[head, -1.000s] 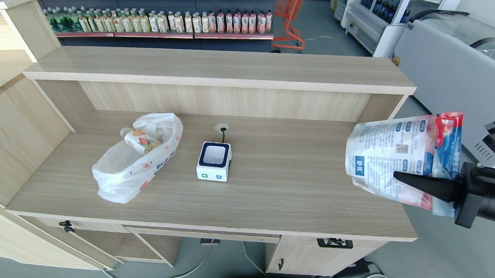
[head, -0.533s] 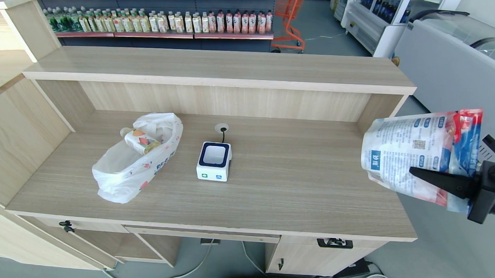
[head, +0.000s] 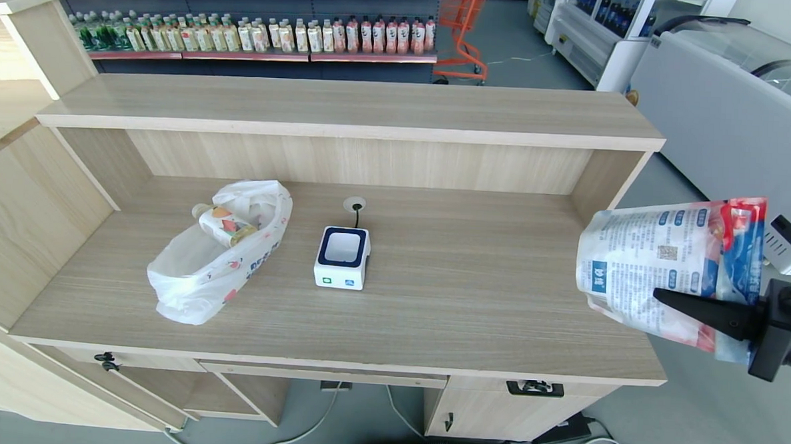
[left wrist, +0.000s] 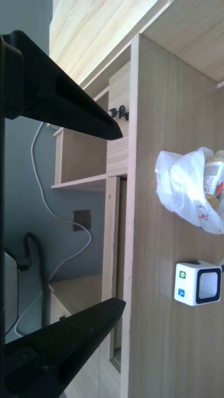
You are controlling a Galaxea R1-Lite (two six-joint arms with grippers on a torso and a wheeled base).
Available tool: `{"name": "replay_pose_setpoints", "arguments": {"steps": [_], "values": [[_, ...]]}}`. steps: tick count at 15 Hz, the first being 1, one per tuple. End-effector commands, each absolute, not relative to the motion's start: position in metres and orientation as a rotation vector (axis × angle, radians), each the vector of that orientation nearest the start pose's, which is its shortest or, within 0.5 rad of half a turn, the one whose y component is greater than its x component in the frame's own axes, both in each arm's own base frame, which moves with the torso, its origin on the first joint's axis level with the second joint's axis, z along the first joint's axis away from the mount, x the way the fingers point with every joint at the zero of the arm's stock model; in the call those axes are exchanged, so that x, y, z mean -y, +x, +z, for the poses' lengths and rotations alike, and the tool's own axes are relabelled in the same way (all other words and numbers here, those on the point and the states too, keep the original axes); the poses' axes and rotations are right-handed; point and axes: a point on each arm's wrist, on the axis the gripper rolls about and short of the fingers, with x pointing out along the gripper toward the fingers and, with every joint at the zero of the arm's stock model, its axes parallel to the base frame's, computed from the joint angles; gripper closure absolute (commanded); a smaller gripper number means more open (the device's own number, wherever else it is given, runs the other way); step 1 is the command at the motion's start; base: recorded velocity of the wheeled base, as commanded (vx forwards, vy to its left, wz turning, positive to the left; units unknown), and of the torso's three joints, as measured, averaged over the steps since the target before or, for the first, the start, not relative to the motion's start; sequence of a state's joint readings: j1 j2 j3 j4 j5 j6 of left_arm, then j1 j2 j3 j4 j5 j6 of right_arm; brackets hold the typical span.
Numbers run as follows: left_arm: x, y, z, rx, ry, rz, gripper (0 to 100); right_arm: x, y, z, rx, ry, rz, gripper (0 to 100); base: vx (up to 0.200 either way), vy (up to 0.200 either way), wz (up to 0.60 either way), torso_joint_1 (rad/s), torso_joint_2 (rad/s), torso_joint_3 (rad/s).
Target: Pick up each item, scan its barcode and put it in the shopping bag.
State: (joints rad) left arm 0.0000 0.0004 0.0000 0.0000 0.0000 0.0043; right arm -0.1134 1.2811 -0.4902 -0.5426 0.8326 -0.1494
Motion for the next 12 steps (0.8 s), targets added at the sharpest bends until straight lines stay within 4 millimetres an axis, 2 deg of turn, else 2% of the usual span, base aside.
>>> {"name": "replay_pose_setpoints", "arguments": {"steps": [1, 5, 11, 12], "values": [[0.0, -0.0228, 0.0755, 0.0, 0.005, 0.0, 0, 0.0039, 0.181, 0.192, -0.172, -0.024, 0.731, 100, 0.0, 0.2, 0.0, -0.002, 0.0, 0.007], [0.0, -0.0228, 0.0755, 0.0, 0.006, 0.0, 0, 0.0037, 0.1799, 0.1925, -0.179, -0.001, 0.732, 100, 0.0, 0.2, 0.0, -0.001, 0.0, 0.004], [0.0, -0.0228, 0.0755, 0.0, 0.006, 0.0, 0, 0.0036, 0.179, 0.1878, -0.211, 0.048, 0.73, 100, 0.2, 0.2, 0.0, 0.004, 0.01, 0.001], [0.0, -0.0228, 0.0755, 0.0, 0.006, 0.0, 0, 0.0037, 0.1801, 0.1867, -0.216, 0.051, 0.73, 100, 0.2, 0.0, 0.0, -0.007, -0.01, 0.007]]}}
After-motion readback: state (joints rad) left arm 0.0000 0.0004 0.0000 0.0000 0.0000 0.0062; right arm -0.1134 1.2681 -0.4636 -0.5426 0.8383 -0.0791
